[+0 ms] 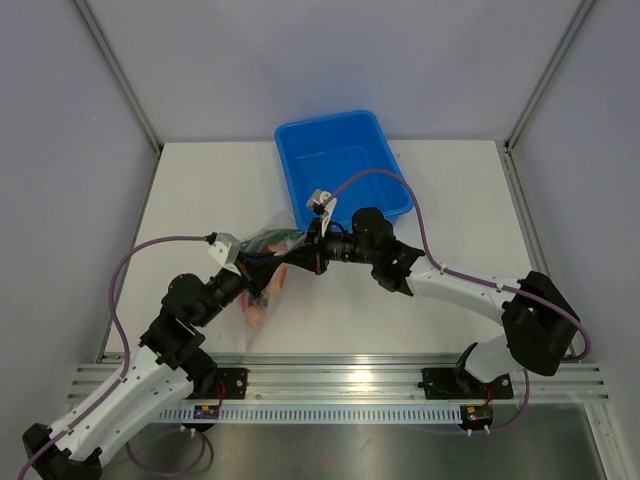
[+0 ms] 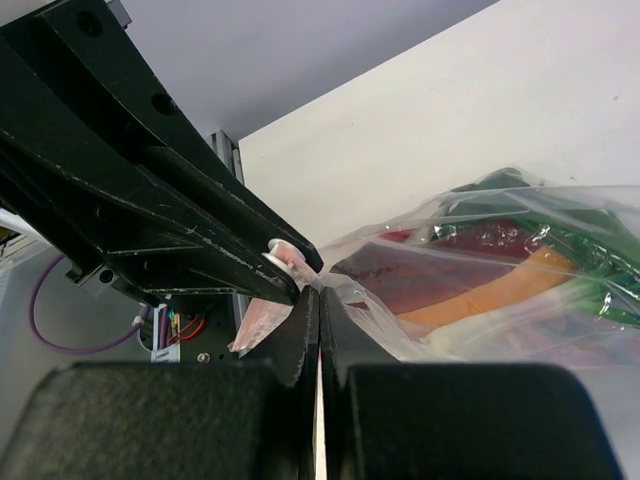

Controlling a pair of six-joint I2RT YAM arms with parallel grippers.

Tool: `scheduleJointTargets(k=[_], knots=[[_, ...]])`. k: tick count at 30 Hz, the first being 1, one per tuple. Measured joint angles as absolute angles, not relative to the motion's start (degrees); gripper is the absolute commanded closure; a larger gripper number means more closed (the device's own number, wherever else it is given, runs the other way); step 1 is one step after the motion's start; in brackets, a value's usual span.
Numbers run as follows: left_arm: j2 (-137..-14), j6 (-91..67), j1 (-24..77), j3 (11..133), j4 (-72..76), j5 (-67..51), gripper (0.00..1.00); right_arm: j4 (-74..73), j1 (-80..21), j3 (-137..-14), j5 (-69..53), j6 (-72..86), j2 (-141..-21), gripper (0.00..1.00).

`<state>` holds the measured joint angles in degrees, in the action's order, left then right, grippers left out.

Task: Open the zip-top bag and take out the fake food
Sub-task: Unzip the zipper food storage bag at the center of the board.

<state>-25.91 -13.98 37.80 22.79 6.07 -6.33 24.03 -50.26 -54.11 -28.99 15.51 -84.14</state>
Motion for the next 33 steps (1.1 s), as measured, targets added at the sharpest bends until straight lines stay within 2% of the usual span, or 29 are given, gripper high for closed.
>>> scheduleJointTargets(k=[21,23,31,32,33], knots=[[-30.70,-13.78,39.90,23.68,7.38,-9.93,1.00,28.27,-50.26,-45.93,-21.82,17.10,-75.44,1.00],[-30.85,-13.47,40.71,23.68,7.11,-9.61,1.00,28.29,-50.26,-45.82,-21.65,17.26,-75.37,0.84],[-29.98,-13.04,42.17,23.68,5.21,-9.04,1.00,29.45,-50.26,-45.84,-22.15,16.56,-75.35,0.64],[-29.98,-13.04,42.26,23.68,4.84,-9.04,1.00,29.87,-50.26,-45.87,-22.39,16.36,-75.35,0.55],[-29.98,-13.04,42.33,23.68,4.29,-9.06,1.00,30.24,-50.26,-45.89,-22.94,16.12,-75.35,0.50]])
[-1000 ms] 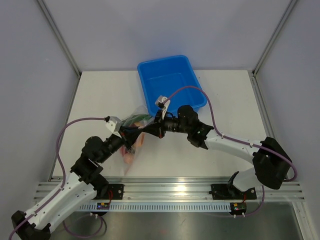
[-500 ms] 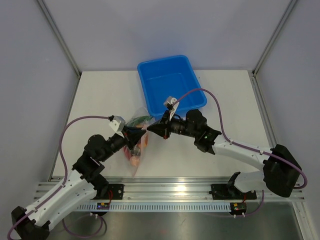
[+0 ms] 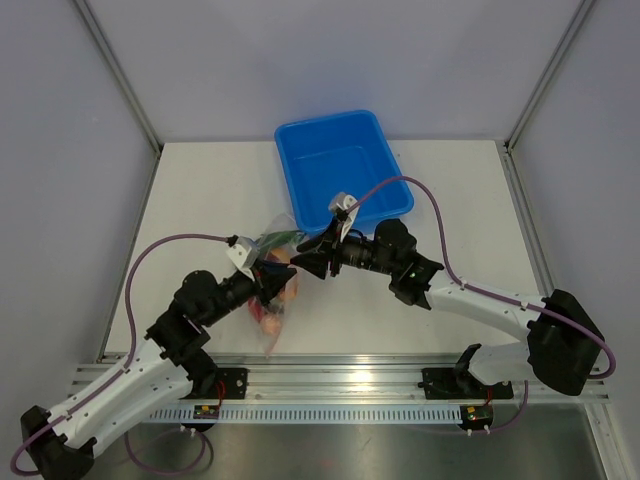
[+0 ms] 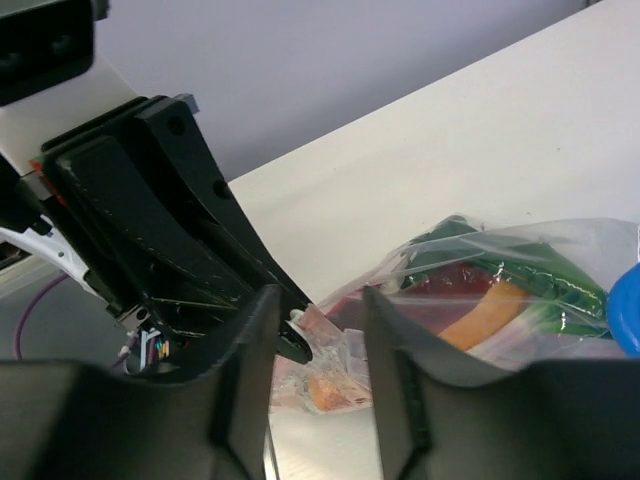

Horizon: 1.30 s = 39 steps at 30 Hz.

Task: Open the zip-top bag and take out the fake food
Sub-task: Unzip the zipper food storage bag at the center of the board.

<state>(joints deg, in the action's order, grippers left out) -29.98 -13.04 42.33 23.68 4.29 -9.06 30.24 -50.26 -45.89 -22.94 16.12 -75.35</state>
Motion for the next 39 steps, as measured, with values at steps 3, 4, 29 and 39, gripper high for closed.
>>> scheduleJointTargets(k=[3,4,29,39], knots=[[-29.93,-13.04,42.46,23.68,3.07,-9.06,1.00,30.85,-50.26,-45.98,-24.73,14.39,-75.35,0.46],[-29.87,-13.04,42.46,23.68,2.72,-9.06,1.00,30.89,-50.26,-45.98,-25.34,13.89,-75.35,0.48],[-28.10,-13.04,42.52,23.68,-0.25,-8.75,1.00,23.31,-48.29,-51.42,-37.10,4.73,-81.01,0.66],[-27.83,-13.02,42.50,23.68,-0.64,-7.88,1.00,22.63,-48.25,-52.12,-37.54,4.34,-81.52,1.00]])
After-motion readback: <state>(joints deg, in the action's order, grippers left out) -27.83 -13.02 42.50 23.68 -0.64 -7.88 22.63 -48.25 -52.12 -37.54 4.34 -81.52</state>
